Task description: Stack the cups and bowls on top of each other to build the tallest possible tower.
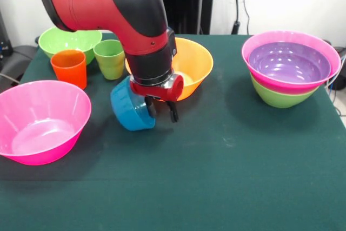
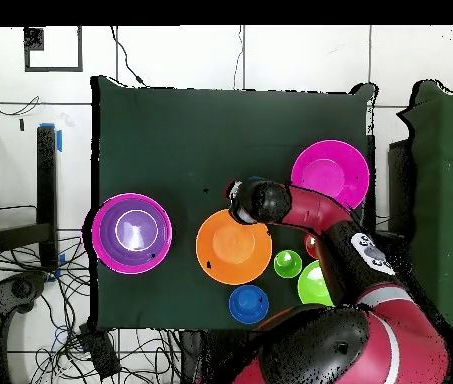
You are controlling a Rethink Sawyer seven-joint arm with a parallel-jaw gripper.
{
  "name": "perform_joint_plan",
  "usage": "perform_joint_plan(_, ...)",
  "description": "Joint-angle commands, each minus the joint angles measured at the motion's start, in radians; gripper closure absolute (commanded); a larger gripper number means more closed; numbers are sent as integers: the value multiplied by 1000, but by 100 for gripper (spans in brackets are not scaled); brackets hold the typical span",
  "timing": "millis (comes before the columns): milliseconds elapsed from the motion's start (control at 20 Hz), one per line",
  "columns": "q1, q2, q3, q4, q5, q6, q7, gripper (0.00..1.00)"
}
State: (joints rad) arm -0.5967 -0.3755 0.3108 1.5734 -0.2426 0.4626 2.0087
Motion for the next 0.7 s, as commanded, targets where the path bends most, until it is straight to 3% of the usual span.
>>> perform_joint_plan(50,22,-62,-10,15,-32,23,16,0)
perform_joint_plan(700,27,-254,-44,26,-23,263,-38,0)
